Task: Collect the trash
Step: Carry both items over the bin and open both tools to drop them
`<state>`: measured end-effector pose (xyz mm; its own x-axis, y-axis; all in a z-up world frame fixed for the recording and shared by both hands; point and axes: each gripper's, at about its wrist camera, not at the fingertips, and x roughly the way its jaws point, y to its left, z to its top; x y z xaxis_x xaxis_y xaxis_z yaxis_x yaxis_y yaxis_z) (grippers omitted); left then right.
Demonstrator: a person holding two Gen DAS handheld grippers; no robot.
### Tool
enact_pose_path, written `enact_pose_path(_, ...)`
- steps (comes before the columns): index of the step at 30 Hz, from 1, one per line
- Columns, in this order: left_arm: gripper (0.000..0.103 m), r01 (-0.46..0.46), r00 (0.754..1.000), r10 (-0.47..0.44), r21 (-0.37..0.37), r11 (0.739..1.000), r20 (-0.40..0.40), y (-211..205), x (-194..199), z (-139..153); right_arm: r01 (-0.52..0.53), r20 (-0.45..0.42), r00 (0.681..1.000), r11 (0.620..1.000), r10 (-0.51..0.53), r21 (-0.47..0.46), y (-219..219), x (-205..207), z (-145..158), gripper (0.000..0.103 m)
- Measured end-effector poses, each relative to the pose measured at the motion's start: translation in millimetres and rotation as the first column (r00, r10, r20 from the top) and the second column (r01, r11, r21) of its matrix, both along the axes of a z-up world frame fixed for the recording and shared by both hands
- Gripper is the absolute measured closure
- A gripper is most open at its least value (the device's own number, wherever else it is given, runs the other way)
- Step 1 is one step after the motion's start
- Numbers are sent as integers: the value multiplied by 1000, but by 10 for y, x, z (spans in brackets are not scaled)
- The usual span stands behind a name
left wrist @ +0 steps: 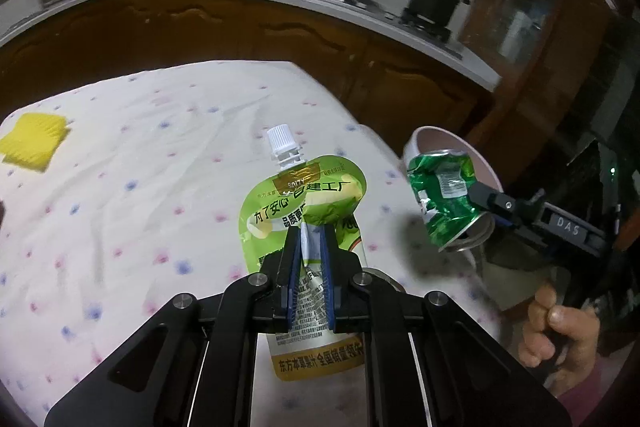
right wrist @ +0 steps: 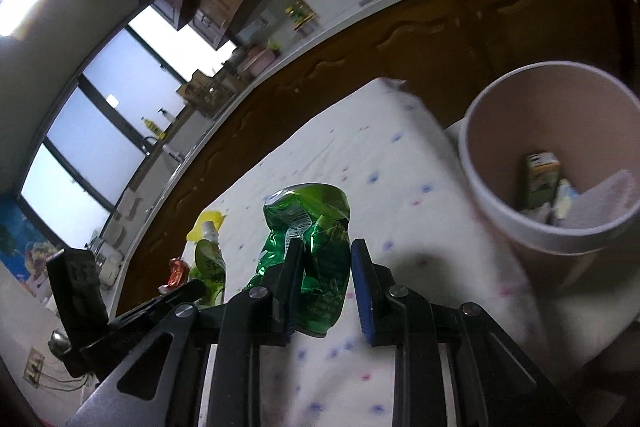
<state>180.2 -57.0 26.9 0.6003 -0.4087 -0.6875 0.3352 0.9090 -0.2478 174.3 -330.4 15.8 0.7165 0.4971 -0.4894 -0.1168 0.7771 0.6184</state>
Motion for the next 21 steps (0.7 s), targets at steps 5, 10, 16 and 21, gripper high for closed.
enact_pose_path(5, 94, 45, 999, -45, -3, 999, 18, -281, 38, 78, 60, 19, 998, 998, -60, -20, -266, -128, 30, 79)
enact_pose_path(10, 94, 86, 996, -86, -3, 996, 23, -527, 78, 119, 107, 35, 994, 994, -106, -29, -513, -204, 71, 79)
enact_pose_path(16, 94, 133, 991, -133, 4, 991, 30, -827, 142, 166, 171, 56, 984, 984, -168, -44, -767, -286, 126, 79)
enact_pose_path(21, 94, 163, 986, -163, 1, 987, 28, -1055, 211, 200, 216, 63, 975, 975, -213, -47, -1006, -302, 130, 79)
